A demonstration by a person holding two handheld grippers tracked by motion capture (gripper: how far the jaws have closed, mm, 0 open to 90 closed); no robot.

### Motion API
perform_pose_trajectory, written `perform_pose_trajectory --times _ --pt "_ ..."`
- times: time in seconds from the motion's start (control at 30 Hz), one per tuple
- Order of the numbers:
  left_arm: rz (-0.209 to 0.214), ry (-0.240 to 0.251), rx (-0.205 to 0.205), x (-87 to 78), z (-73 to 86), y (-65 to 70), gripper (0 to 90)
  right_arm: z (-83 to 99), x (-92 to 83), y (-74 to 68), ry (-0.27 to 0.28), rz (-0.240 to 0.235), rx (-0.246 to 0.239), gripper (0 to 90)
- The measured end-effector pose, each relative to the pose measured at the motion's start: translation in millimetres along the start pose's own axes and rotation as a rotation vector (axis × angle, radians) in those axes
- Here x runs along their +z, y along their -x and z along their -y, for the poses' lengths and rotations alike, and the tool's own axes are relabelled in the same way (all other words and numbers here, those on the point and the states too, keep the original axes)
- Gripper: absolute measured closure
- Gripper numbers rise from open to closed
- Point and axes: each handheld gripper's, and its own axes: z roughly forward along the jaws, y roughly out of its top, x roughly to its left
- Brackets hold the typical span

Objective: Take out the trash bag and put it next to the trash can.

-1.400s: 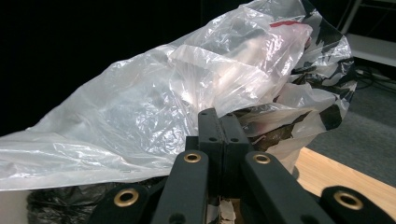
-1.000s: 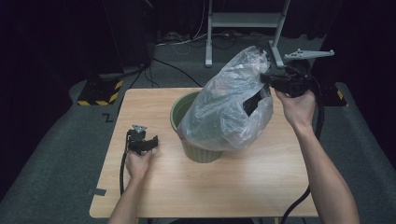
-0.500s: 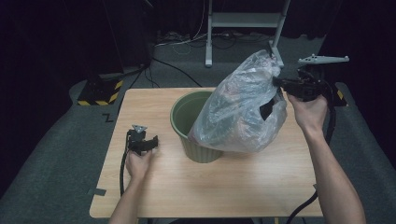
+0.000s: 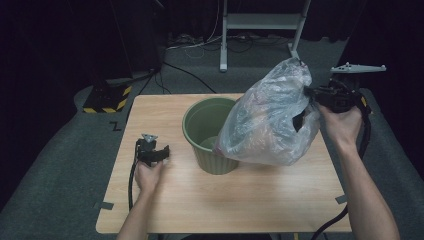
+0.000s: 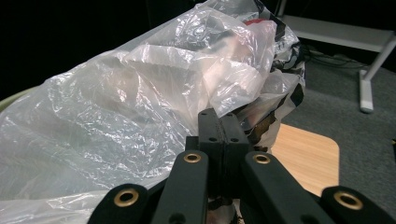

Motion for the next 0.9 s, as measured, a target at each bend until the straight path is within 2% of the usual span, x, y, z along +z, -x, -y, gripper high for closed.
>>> perform_pose_trajectory --times 0.2,0.47,0.9 --pt "-0.001 0.001 -0.003 0.0 0.1 0.5 29.7 4.1 -4.8 6.5 -0.003 0.018 0.010 89.8" --pt "-0.002 0.001 -0.001 0.0 0.1 0.6 29.7 7.5 -12.5 12.4 -0.011 0.051 -0.009 89.8" --pt "-0.002 0.002 0.000 0.0 0.1 0.6 29.7 22.4 -14.4 28.1 -0.039 0.093 0.018 89.8"
